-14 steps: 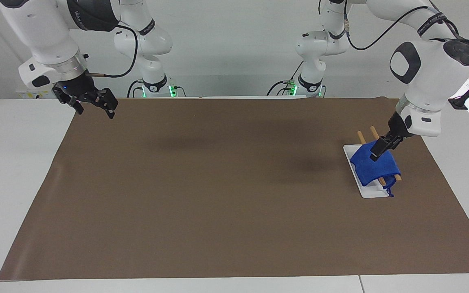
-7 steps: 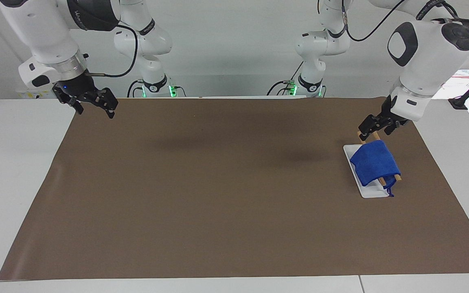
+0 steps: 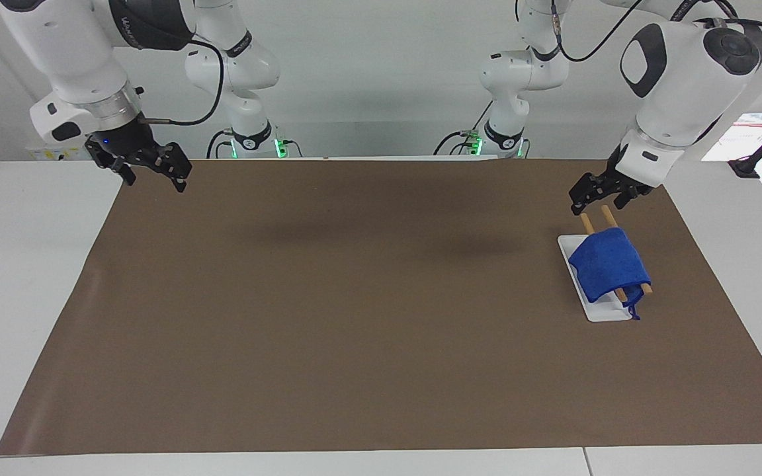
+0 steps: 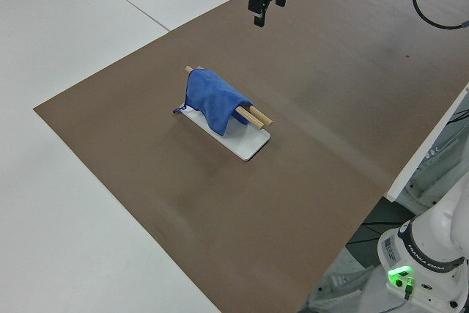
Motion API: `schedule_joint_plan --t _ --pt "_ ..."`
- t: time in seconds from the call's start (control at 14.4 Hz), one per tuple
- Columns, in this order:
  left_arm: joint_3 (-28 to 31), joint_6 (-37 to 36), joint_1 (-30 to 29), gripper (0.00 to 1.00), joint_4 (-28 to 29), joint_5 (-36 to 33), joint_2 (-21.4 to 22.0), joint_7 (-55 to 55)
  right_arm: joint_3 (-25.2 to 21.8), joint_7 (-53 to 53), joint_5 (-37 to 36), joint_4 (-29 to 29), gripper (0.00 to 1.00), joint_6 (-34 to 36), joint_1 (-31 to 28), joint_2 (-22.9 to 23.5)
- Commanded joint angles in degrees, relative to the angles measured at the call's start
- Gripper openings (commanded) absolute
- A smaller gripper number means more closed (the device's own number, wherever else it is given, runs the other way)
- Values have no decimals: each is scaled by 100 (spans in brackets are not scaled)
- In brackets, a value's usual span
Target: Right arm passes towel to left arm to hang
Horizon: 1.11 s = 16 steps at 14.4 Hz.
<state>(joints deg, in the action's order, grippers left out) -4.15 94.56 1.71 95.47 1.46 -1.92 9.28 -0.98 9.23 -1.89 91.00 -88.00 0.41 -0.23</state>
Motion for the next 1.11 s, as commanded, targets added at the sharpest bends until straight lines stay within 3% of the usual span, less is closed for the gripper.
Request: schedule_joint_plan --t 0.0,1.04 --pt "46 -78 75 100 121 56 156 -294 10 -140 30 129 100 -103 -32 -100" --pt "107 142 -22 100 104 -6 165 -761 19 -132 30 120 100 -121 -32 -100"
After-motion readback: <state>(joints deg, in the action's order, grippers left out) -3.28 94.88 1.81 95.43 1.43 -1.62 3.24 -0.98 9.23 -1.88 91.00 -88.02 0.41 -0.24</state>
